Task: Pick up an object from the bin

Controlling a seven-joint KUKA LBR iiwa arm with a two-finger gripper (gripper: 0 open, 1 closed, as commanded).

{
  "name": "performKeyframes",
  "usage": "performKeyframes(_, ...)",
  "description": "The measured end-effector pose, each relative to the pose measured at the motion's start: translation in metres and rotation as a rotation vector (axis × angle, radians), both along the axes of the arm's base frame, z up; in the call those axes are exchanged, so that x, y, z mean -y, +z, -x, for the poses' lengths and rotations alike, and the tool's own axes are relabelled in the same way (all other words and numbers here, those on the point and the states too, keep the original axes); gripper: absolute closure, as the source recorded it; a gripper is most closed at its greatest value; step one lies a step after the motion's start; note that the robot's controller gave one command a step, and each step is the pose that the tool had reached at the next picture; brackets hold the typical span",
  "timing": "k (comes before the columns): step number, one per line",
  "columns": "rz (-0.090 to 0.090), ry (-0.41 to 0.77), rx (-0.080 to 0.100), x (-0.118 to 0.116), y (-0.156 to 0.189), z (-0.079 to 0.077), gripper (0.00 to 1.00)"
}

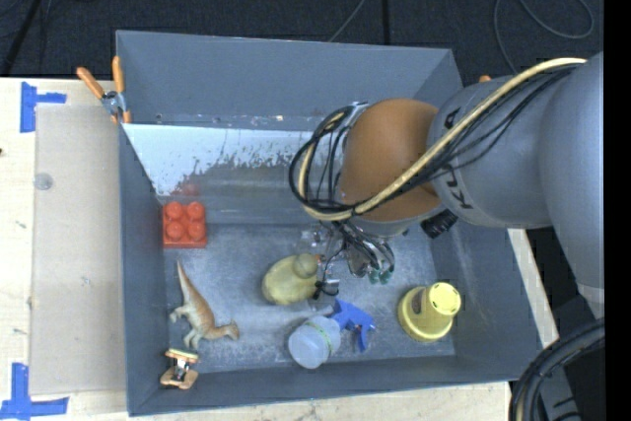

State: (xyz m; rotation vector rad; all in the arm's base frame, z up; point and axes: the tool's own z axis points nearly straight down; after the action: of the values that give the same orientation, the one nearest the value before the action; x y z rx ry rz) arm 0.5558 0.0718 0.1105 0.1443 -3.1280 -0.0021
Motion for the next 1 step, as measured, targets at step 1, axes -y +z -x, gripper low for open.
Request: performKeyframes(1,-0.002,0.008,0.018,-0.0011,0.0259,-0.0037,1.0)
